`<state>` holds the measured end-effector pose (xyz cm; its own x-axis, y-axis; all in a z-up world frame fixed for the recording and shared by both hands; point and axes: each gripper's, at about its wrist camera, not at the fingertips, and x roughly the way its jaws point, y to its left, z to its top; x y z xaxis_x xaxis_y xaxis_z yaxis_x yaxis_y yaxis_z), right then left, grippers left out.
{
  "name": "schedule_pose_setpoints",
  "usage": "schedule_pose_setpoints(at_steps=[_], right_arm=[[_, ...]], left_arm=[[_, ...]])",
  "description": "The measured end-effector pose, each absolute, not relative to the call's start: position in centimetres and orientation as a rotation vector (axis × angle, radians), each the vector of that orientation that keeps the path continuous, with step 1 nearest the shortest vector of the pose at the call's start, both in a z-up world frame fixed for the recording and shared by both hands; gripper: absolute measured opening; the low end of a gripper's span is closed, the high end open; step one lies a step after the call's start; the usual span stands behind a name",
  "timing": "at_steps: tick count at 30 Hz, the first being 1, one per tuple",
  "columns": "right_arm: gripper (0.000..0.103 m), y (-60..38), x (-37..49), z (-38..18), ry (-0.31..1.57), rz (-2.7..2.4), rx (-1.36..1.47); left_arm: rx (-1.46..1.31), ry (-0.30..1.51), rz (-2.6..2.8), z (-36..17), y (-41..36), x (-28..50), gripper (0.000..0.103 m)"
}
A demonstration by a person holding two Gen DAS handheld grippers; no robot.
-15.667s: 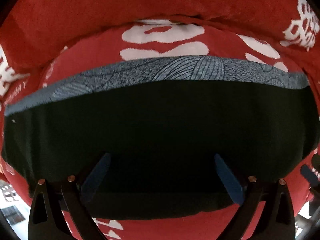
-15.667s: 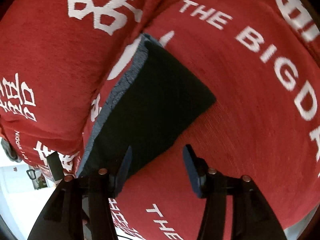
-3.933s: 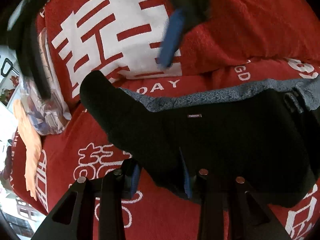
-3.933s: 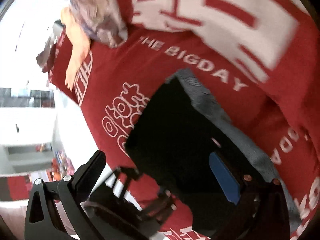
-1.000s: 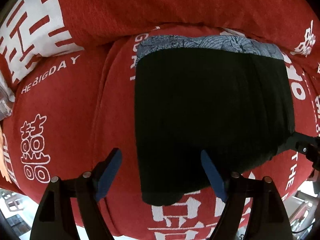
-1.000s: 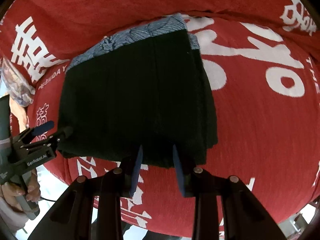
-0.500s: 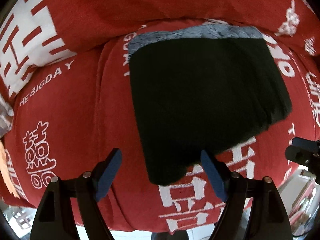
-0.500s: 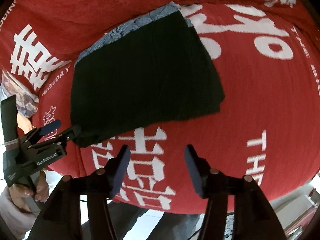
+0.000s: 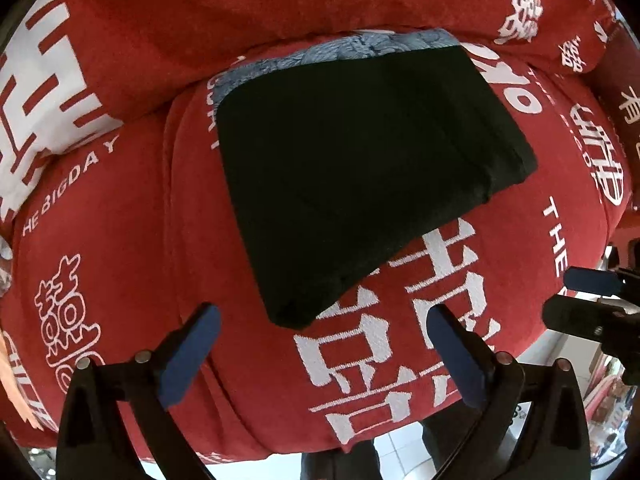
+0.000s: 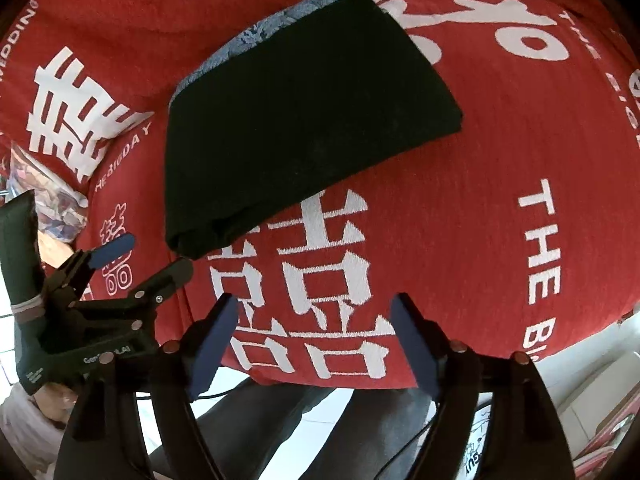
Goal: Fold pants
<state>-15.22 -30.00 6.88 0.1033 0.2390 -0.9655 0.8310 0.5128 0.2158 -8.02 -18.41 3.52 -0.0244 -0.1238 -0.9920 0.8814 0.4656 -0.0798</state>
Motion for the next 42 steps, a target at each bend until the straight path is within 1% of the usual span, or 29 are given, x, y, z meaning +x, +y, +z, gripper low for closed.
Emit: schedule_pose_setpoints(at_steps=[3,5,7,13,21,26,30,33,36,42], right_arm=[[0.083,-30.2,-15.5,7.3,1.437,-0.599,0.984],[0.09,-30.4,-15.9,7.7,1.42,-0.621,0.992],[0.093,-30.7,-16.2,8.2,1.402,-0.642,0.988],[0.093,-31.3,-16.9,8.8,1.408,-0.686,0.96],[0.093,-33.8,-17.2,9.3,1.382,-0.701,0.915],[0.093,-36.7,-17.1,7.9,1.4,-0.699,0.886],[0.093,-39.2,-16.4,7.0,1.431,-0.688,0.81],[0.093,-41.2,-15.8,6.6,1.428,-0.683,0.782],[0.093,-42.9,-14.8,6.2,1.432,-0.672,0.762],[0.093,-45.2,-11.7,4.7,1.428,-0.628,0.726]], left_arm=[[0.719,1.361,-0.923,3.4,-18.2,-7.4,0.103],[0.714,1.345,-0.922,3.7,-18.1,-7.1,0.103],[0.701,1.334,-0.927,3.9,-17.9,-6.8,0.103],[0.67,1.35,-0.902,3.8,-17.4,-6.0,0.103],[0.582,1.28,-0.841,4.9,-16.9,-3.5,0.103],[0.48,1.298,-0.748,4.5,-17.0,-0.5,0.103],[0.418,1.309,-0.693,4.5,-17.9,1.2,0.103],[0.414,1.302,-0.664,4.3,-19.3,1.9,0.103],[0.413,1.297,-0.625,3.9,-20.9,2.5,0.103],[0.306,1.304,-0.482,3.3,-22.4,5.9,0.103]])
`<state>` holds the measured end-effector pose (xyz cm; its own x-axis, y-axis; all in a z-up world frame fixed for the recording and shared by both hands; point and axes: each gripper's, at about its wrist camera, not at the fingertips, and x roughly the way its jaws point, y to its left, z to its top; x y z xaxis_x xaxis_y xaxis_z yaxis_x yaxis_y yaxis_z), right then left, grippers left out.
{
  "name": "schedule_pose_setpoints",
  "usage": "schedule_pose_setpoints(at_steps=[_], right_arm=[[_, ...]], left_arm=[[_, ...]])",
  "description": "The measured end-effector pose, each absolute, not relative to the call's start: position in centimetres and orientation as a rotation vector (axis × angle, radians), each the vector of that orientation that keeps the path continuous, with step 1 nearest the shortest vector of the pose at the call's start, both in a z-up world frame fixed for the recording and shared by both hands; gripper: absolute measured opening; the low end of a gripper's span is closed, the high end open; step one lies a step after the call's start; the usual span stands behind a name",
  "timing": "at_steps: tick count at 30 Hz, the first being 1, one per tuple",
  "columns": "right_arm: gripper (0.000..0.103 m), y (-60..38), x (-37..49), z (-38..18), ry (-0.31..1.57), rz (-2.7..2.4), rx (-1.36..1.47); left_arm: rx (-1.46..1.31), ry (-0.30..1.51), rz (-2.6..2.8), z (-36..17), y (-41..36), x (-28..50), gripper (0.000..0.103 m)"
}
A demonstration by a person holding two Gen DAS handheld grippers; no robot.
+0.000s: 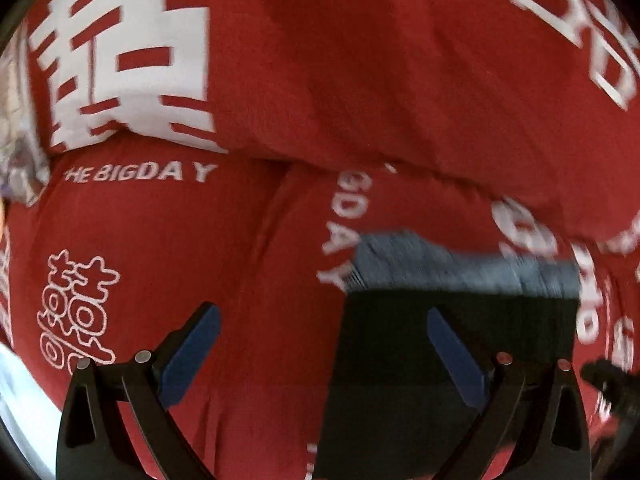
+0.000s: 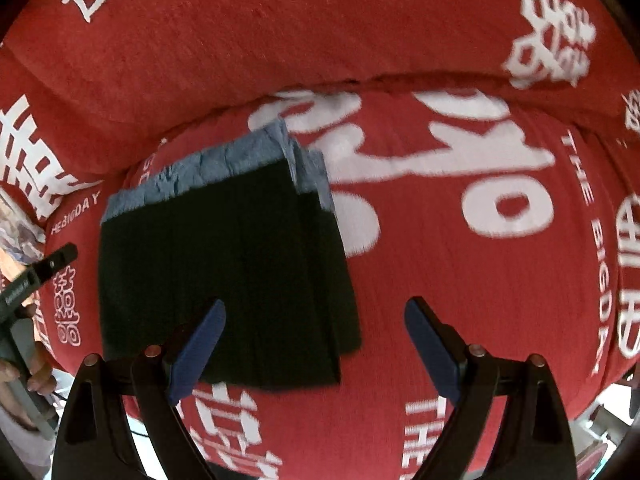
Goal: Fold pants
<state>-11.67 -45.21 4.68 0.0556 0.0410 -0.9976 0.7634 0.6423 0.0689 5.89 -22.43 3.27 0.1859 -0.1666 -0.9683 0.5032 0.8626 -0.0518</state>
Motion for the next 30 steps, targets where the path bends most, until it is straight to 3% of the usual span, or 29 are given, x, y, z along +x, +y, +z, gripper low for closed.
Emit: schedule_pose_setpoints(at_steps=[8,12,23,30], right_arm=[[0.093,-49.1,-7.4,1.9,1.377,-0.617,0.754],[0.093,-49.5,-7.4,-0.7,1.468,-0.641,0.678],[0.093,-50.5,-13.7,0.0,1.347,-0.529,1.0],[0.093,-49.0,-17.4,-1.6,1.264,-0.45,1.226]], left_arm=[[0.261,1.402,-0.397,-0.5,-23.1,6.4,0.103],[0.23,1.439,-0.368,-3.5,-22.4,6.0,0.103],[0.291,1.501,-0.575,-1.0,-21.7,5.4,0.103],[0.343,1.599,-0.668,-2.3,-22.1,2.5,0.103]])
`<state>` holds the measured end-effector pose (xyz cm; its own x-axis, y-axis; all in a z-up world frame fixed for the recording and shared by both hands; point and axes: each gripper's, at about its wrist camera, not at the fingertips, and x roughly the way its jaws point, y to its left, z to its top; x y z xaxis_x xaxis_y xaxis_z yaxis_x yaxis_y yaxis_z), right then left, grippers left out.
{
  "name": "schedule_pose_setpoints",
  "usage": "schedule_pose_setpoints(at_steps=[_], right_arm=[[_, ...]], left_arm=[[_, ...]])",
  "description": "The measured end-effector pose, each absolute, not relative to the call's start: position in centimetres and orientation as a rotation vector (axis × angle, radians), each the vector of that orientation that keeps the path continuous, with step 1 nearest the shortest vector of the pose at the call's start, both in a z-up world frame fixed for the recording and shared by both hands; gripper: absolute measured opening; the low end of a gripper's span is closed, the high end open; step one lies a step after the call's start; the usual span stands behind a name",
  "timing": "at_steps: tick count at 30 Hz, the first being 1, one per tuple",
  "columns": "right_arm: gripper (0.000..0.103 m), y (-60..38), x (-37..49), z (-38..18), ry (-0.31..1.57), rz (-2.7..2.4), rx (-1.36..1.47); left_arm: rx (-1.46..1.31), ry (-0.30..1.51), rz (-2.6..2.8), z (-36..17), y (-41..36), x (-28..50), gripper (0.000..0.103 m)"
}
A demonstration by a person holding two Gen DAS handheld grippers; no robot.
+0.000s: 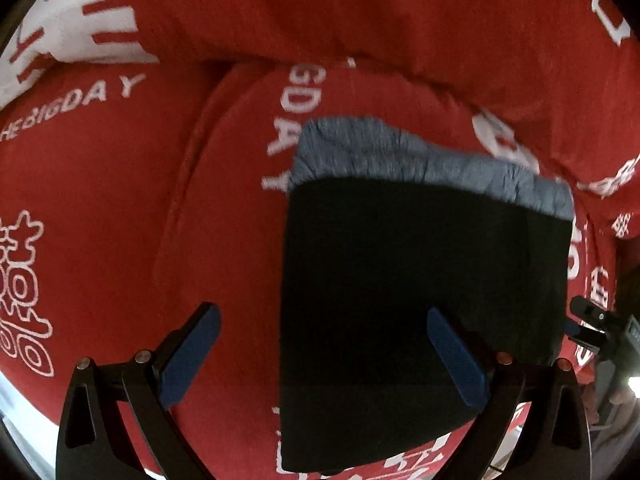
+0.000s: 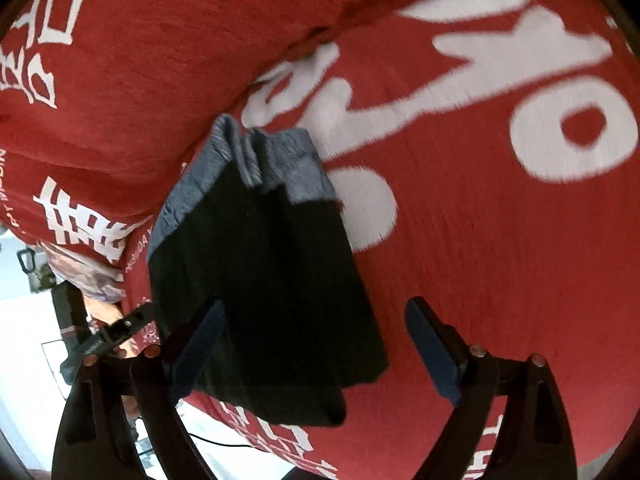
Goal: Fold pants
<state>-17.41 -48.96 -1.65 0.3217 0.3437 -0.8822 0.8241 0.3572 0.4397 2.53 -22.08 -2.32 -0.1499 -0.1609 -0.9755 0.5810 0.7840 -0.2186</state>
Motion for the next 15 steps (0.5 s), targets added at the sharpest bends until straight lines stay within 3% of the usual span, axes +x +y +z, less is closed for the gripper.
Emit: schedule_pose_setpoints(at_steps=[15], right_arm=[[0.093,-48.0,-17.7,-2.8,1.289,-0.388,1.268]], left_arm=[[0.332,1.61,-0.724,-2.3,-22.4,2.0,0.103]])
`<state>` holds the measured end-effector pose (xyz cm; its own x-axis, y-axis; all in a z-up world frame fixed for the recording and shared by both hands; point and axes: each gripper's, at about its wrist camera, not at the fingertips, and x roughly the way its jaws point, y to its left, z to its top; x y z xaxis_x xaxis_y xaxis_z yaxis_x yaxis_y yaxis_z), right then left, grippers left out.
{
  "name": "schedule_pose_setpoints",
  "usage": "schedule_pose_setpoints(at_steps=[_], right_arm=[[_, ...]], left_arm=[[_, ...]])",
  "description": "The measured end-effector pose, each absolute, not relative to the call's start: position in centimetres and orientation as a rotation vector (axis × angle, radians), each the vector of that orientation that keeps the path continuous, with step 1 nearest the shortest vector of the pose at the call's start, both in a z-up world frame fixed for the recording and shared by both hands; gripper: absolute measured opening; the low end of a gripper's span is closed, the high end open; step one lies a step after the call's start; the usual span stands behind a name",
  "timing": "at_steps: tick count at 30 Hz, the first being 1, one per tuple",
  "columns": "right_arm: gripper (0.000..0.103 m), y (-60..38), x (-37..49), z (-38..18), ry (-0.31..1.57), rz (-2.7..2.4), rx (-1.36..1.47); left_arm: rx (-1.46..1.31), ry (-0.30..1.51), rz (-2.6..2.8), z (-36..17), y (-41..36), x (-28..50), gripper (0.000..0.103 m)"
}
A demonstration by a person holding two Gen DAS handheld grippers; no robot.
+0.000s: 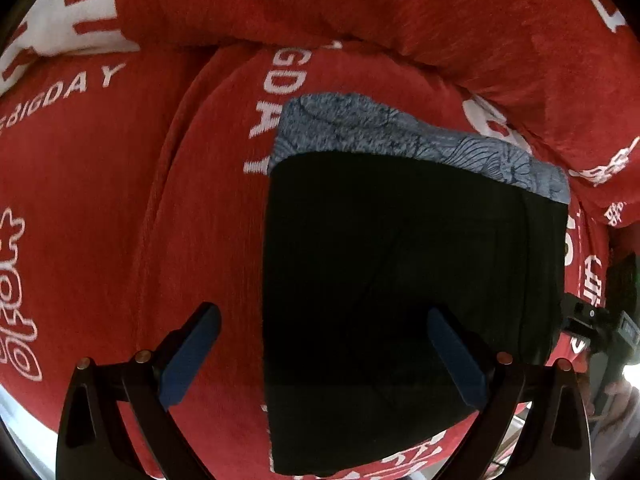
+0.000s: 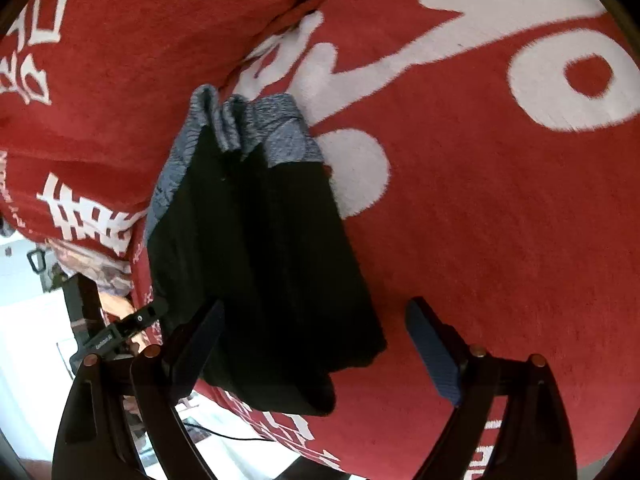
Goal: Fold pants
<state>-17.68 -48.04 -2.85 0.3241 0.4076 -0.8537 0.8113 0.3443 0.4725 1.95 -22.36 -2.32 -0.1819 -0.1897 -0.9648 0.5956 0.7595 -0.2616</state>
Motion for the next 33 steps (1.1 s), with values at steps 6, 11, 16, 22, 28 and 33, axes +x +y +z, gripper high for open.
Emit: schedule_pose_setpoints(at_steps=[6,11,16,22,28,33], right_arm=[[0.093,-48.8,-16.2,-2.9,1.305,-0.32,1.197],[0.093,-49.3,-15.1,-4.1,1.353,-0.228,1.165],[0.094,-49.3,-14.1,-4.5,1.33,-0.117,1.151],[0.094,-48.6,-12.0,-5.8,1.311,0.016,1.115],[0.072,-49.9,-13.0,-6.1,1.292,-0.066,1.204],[0.055,-49.9,-13.3,-4.7,1.267,-0.06,1.216]], left_arm=[[0.231,1.632,-0.787,-2.6,-21.8,3.7,0.103],[0.197,1.668,-0.875,-3.9,-22.9,3.7,0.103],[0.206,1.663,-0.93,-5.1,-24.9,2.5,0.103],[0.151,1.658,-0.924,-6.1,-25.5,2.4,0.103],[0.182,1.655,-0.868,-5.7,-25.7,1.8,0.101],[0.199,1.572,-0.899,-2.6,-24.9,0.9,0.07]])
